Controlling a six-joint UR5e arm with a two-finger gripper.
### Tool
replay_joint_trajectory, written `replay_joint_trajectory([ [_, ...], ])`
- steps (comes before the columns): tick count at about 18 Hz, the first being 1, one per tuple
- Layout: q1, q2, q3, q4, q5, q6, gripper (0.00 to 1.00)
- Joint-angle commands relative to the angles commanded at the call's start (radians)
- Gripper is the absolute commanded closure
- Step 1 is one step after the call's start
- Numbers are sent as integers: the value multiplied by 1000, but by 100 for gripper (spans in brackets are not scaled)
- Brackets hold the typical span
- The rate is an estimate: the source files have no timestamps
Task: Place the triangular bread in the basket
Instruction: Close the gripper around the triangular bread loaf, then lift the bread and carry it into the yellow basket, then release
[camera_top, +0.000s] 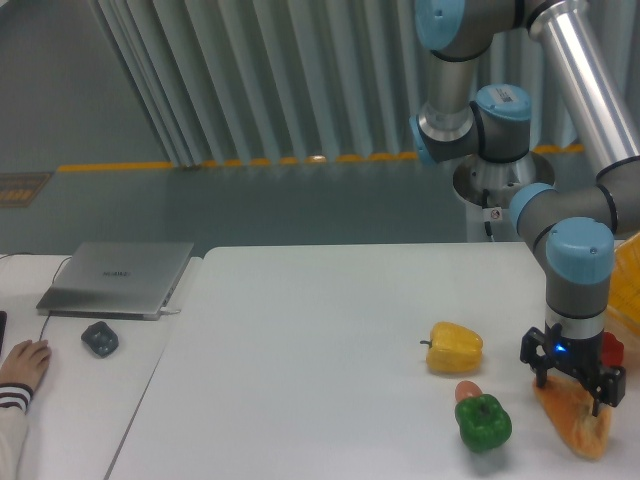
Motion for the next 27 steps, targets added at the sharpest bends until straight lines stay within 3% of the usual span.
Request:
replay_joint_trajectory([
  [3,0,5,0,-3,3,-3,85],
  [9,6,49,63,-49,2,6,85],
  [13,11,74,67,-58,3,9,85],
  [15,27,92,71,-102,30,14,85],
  [19,77,141,69,-257,121,289,84],
  [24,147,172,64,-311,114,393,81],
  [27,185,190,55,-333,115,547,81],
])
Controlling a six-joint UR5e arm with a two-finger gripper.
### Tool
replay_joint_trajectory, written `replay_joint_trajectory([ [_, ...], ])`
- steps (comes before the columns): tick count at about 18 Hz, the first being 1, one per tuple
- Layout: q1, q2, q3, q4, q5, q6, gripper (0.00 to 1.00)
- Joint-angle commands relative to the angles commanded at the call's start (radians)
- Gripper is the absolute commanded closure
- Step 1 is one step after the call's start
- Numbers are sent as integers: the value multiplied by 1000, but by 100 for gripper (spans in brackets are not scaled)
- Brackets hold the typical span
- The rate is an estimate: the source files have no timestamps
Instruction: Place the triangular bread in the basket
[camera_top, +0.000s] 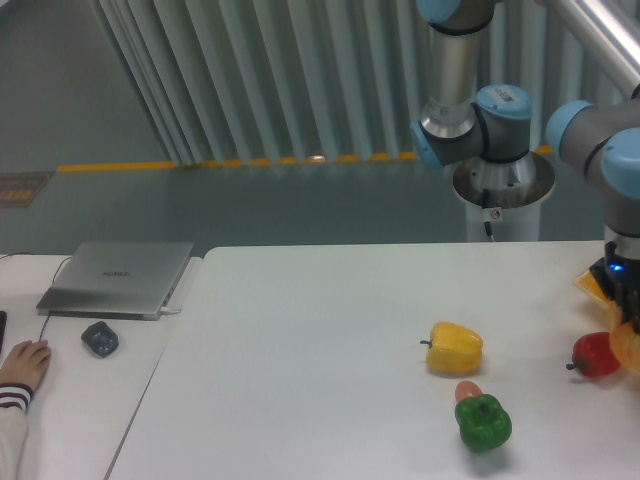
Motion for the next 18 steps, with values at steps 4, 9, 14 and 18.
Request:
replay_joint_trajectory([
  [4,66,18,-18,-40,2,206,78],
  [9,137,23,-74,-52,0,286,74],
  [14,131,34,-72,-46,11,277,0],
  [18,134,37,-74,-46,6,277,0],
])
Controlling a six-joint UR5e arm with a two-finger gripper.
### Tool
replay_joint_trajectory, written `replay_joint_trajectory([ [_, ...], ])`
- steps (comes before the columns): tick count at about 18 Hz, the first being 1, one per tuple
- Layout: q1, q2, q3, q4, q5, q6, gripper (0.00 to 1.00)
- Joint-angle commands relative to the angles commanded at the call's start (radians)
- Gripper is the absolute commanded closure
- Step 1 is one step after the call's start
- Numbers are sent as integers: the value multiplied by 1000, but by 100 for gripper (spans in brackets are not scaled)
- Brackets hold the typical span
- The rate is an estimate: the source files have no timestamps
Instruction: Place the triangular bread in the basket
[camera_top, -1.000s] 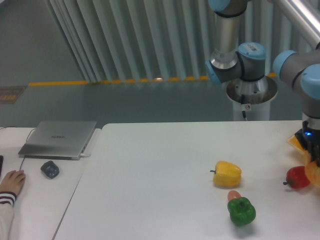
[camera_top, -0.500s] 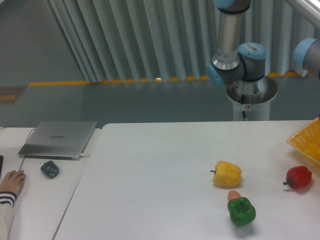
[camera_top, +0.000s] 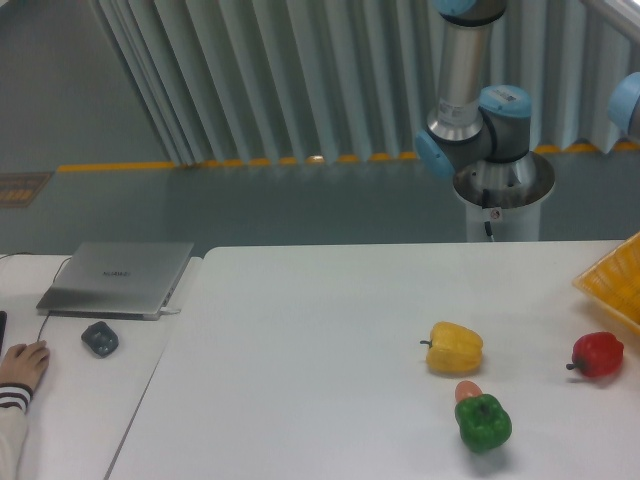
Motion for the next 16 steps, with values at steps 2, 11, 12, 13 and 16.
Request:
replay_joint_trajectory([
  [2,-2,0,2,2,-8,-5,0],
  [11,-121,-11,40,83,-14,-124,0],
  [12,-141,-20,40,92,-12,-153,0],
  [13,-150,-21,40,100,-12,-158,0],
  [16,-179,-37,40,139,-8,-196,0],
])
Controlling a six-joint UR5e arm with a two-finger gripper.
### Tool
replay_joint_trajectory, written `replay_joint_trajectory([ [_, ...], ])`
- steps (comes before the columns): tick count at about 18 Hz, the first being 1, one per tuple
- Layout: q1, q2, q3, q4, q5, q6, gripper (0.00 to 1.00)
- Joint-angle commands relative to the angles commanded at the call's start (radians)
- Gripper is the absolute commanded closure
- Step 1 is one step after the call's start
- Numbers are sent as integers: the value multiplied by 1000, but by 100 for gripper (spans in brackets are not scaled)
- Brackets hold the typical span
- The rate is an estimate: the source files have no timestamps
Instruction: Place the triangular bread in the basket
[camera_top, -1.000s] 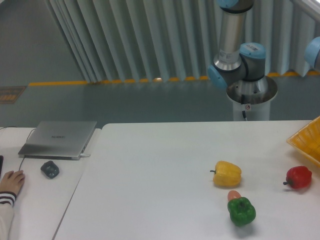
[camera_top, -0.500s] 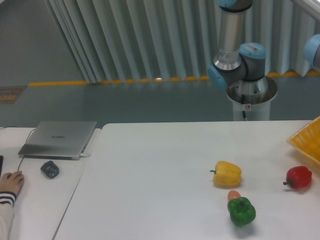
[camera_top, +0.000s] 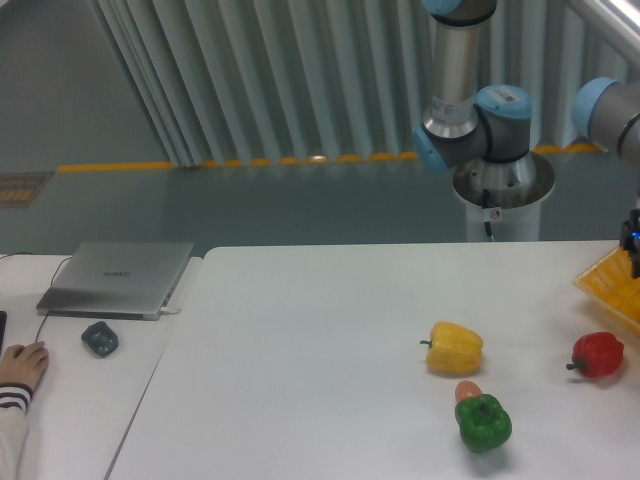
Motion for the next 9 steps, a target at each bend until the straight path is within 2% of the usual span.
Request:
replay_joint_trajectory([
  [4,-46,-17,0,37,2,-89,0],
  [9,-75,-15,0,37,-8,-115,0],
])
